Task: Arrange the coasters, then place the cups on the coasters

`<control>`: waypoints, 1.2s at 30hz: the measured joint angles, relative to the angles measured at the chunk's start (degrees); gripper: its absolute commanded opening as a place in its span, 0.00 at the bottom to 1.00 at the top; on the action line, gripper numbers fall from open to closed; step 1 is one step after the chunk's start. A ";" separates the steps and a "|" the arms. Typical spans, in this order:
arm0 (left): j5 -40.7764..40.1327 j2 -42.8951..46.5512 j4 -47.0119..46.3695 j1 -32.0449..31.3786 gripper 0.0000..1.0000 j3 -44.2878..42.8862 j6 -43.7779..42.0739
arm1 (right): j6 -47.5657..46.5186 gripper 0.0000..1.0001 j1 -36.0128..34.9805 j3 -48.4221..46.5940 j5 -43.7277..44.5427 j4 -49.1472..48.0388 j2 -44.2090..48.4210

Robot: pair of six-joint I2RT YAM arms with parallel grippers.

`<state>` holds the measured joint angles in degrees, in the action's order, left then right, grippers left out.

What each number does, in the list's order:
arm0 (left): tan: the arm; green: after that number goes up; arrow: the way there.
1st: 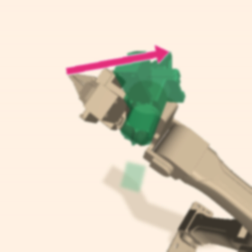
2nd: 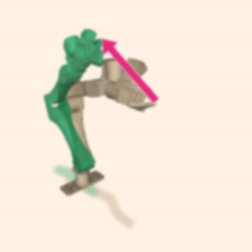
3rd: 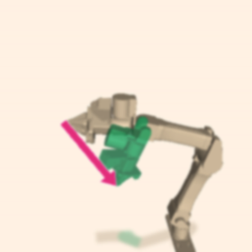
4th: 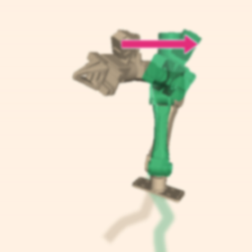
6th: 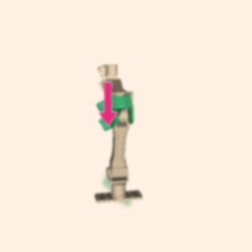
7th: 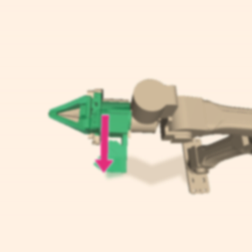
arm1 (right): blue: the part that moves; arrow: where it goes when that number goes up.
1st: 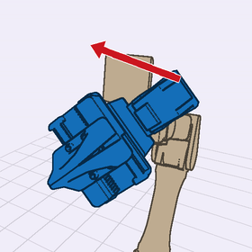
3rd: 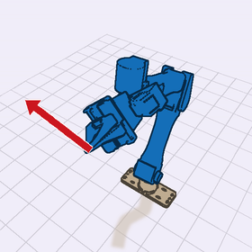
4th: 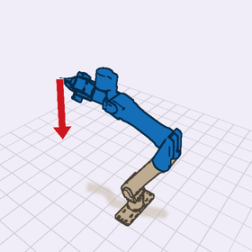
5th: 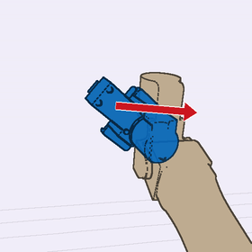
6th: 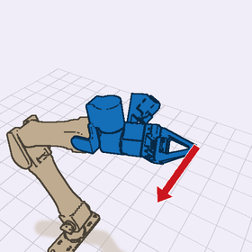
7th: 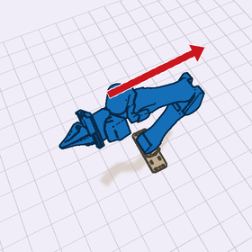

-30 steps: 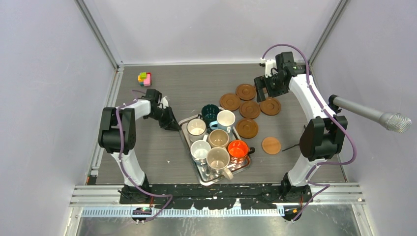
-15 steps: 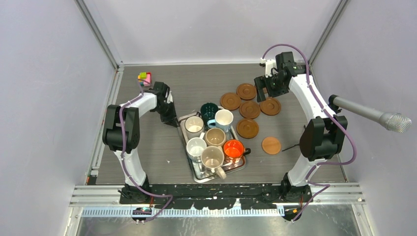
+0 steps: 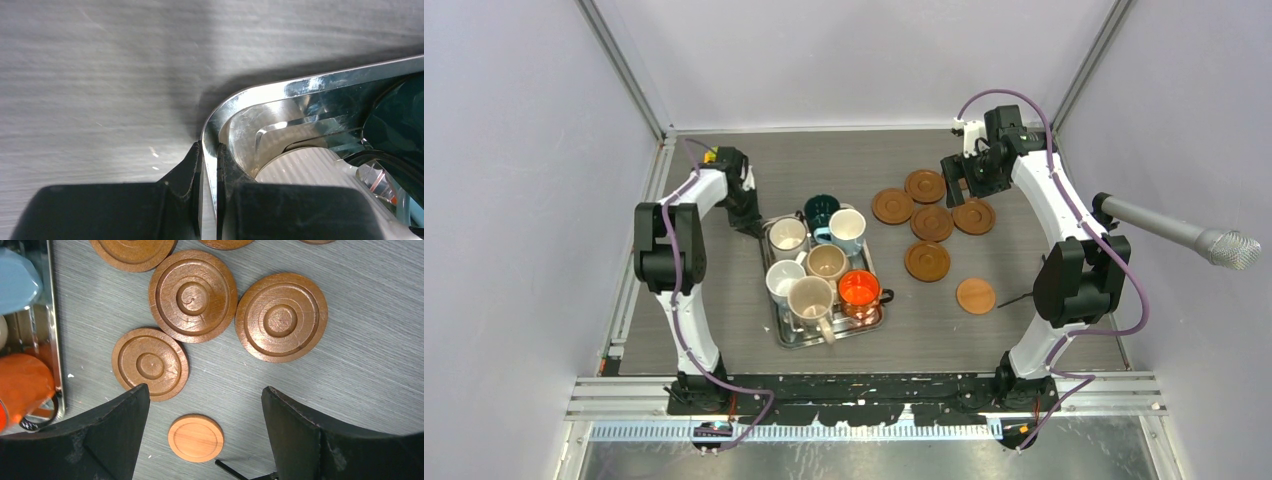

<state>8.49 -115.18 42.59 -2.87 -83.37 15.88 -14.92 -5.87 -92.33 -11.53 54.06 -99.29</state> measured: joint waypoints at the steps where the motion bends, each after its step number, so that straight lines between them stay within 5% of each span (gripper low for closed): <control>1: -0.13 -0.98 0.61 0.66 0.00 -1.60 -1.07 | 0.00 0.87 0.00 0.00 -0.07 -0.02 0.00; 19: -13.42 -15.74 0.22 9.70 0.04 -24.90 -24.55 | -2.08 0.86 -0.02 1.49 -5.57 0.42 0.00; 21: -14.29 -17.22 1.07 10.60 0.11 -27.10 -26.93 | -2.32 0.87 -0.02 1.53 -6.23 0.44 0.00; 26: -14.71 -20.63 4.63 11.63 0.50 -34.95 -29.94 | -2.36 0.87 -0.37 1.55 -6.62 0.42 0.00; 32: -12.41 -20.57 8.72 11.61 0.84 -40.96 -31.23 | -2.38 0.86 -1.31 1.14 -4.96 -0.09 -1.01; 36: -7.56 -19.23 11.61 11.61 0.96 -46.53 -31.98 | -1.86 0.85 -1.79 -1.03 -3.08 -2.12 -4.92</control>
<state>0.93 -134.41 54.19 8.73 -129.91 -16.10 -16.78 -7.66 -93.36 -14.61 51.94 -104.20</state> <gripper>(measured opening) 0.895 0.860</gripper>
